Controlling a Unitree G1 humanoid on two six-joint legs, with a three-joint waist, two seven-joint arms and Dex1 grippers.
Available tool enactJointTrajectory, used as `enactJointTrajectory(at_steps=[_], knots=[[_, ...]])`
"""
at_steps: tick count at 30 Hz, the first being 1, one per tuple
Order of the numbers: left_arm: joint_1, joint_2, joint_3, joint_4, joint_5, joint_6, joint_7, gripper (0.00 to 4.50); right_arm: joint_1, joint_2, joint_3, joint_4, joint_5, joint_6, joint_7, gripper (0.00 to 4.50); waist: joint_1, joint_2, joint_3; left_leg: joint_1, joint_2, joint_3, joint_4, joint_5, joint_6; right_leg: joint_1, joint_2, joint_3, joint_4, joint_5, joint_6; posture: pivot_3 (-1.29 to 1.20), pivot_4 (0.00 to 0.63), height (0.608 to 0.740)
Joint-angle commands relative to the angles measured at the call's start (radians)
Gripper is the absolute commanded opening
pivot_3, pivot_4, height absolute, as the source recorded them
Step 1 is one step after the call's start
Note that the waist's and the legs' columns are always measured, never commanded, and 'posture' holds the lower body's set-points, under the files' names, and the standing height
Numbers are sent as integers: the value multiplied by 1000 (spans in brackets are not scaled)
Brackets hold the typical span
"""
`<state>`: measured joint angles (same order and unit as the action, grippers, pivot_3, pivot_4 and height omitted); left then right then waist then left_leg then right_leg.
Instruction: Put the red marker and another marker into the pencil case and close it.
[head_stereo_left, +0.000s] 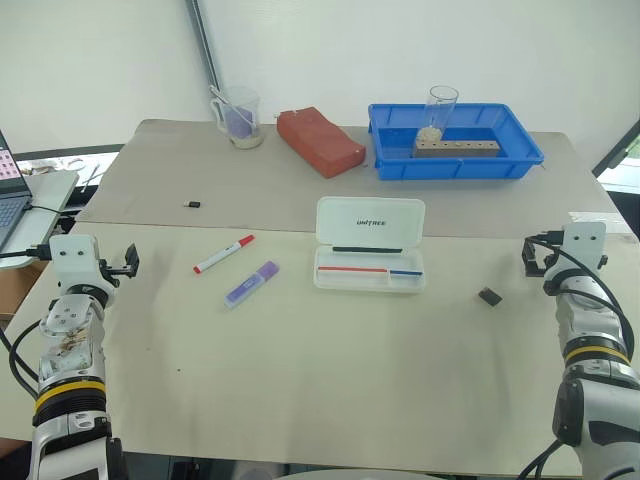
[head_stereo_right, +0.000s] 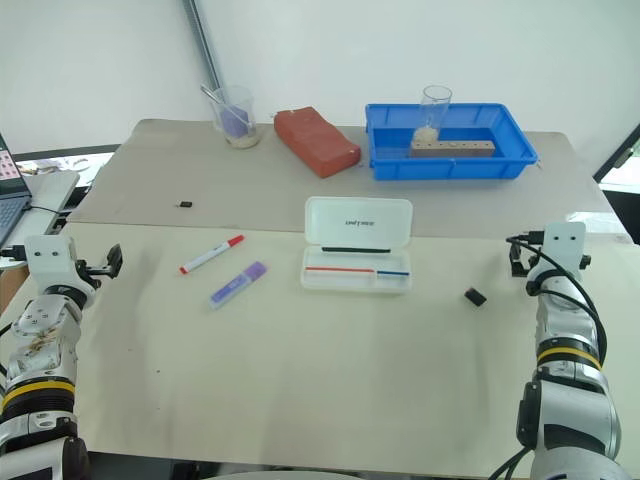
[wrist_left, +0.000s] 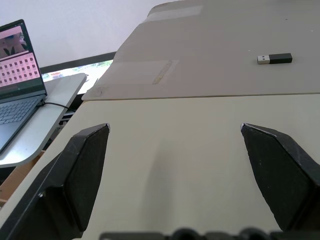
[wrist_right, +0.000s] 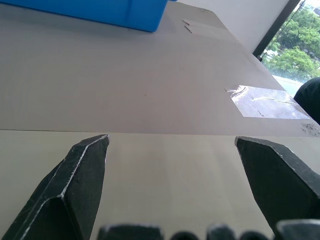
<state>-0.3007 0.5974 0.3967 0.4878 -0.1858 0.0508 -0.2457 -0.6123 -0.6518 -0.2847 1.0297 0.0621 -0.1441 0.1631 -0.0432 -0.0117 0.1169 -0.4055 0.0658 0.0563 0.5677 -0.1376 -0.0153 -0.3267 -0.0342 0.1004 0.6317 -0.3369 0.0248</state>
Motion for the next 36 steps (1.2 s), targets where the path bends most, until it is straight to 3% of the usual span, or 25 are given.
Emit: enactJointTrajectory(at_steps=[1, 5, 10, 14, 19, 22, 26, 31, 36], knots=[[5, 24, 24, -53, -12, 11, -1, 4469, -22, -21, -4, -25, 4, -5, 0, 4447, 0, 0, 0, 0, 0, 0, 0, 0, 0, 0, 0, 0, 0, 0, 0, 0, 150, 740], [11, 32, 20, -78, -7, 27, -5, 4469, -8, -21, -5, -44, 5, -5, 5, 4447, 0, 0, 0, 0, 0, 0, 0, 0, 0, 0, 0, 0, 0, 0, 0, 0, 150, 740], [-61, 62, -13, -191, -77, 120, -138, 4469, 26, -40, 15, -191, 12, 35, 102, 4447, 3, 0, 0, 0, 0, 1, 0, 0, 0, 0, -1, -1, 0, 0, 0, 0, 150, 740], [-128, 104, -133, -325, -128, 224, -351, 4469, 103, -55, 33, -418, 46, 131, 237, 4447, 9, 0, 0, -1, -1, 2, 0, 0, 0, 1, -2, -3, 0, 0, 1, 0, 150, 740], [-286, 127, -397, -419, -106, 266, -651, 4469, 299, -88, 58, -920, 251, 405, 502, 4447, 20, 3, 0, -1, -1, 3, 0, 0, 0, 3, -2, -4, -1, -1, 2, 0, 150, 740], [-375, 71, -539, -394, -83, 227, -790, 4469, 427, -130, 68, -1215, 386, 579, 593, 4447, 25, 5, 0, -1, -1, 3, 0, 0, 0, 3, -2, -4, -1, -1, 2, 0, 150, 740], [-446, -36, -697, -318, -9, 140, -898, 4469, 532, -168, 102, -1480, 459, 733, 607, 4447, 25, 3, 2, -3, -1, 2, 2, 0, 0, 2, -1, -3, -2, -1, 2, 0, 150, 740], [-496, -163, -823, -102, 122, -60, -931, 4469, 550, -129, 158, -1635, 476, 842, 519, 4447, 25, -1, 4, -7, -1, 1, 3, 0, 0, -2, 0, -2, -2, -2, 3, 0, 150, 740], [-544, -257, -844, 105, 183, -188, -939, 4469, 558, -109, 153, -1717, 495, 915, 458, 4447, 30, -2, 5, -15, -1, -2, 5, 0, 1, -8, 0, -3, -2, -1, 3, 0, 150, 740]])
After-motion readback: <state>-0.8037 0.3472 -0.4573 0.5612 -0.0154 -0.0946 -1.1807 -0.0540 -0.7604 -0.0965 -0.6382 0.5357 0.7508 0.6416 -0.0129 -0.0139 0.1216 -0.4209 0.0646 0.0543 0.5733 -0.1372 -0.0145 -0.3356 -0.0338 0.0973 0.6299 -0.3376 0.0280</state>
